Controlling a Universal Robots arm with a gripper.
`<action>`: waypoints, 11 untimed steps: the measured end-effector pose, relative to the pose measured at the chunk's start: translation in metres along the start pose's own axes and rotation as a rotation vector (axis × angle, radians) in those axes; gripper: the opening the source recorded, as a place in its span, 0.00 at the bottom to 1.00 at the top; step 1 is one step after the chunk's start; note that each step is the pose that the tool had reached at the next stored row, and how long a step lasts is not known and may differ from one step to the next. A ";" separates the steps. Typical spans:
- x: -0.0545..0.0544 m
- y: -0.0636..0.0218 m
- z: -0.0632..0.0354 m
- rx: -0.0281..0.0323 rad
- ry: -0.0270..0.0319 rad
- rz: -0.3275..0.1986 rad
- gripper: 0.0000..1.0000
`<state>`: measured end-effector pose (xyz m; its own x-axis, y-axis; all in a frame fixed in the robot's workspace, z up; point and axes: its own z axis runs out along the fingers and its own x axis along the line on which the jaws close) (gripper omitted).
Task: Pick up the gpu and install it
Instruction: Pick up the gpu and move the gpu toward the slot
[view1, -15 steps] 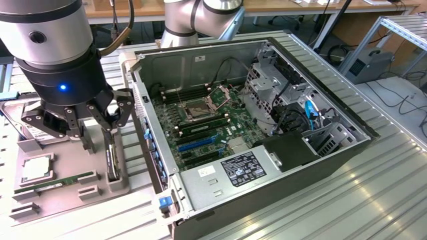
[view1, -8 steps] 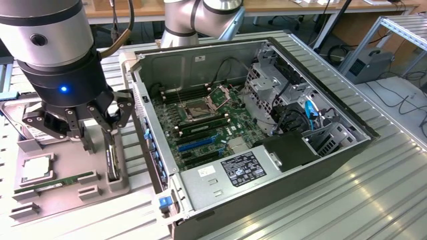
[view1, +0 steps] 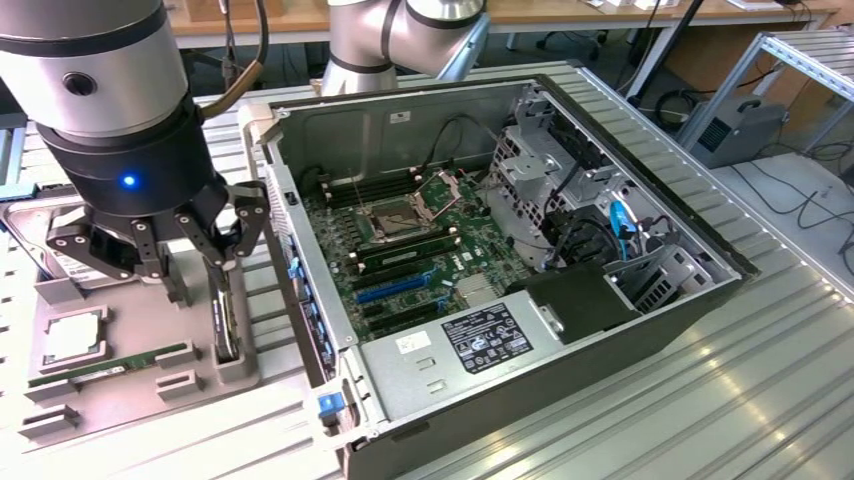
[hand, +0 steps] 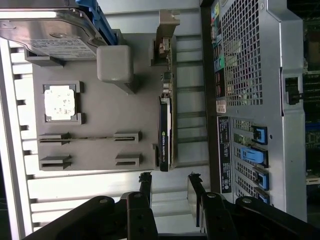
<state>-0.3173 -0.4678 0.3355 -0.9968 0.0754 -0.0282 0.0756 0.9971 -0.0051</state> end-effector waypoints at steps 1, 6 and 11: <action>0.000 0.0000 0.0003 0.0001 0.0000 0.000 0.42; 0.000 0.0000 0.0016 0.0005 -0.0001 0.000 0.42; 0.000 0.0000 0.0028 0.0012 -0.0001 0.000 0.42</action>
<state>-0.3173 -0.4678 0.3327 -0.9968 0.0754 -0.0283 0.0756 0.9971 -0.0063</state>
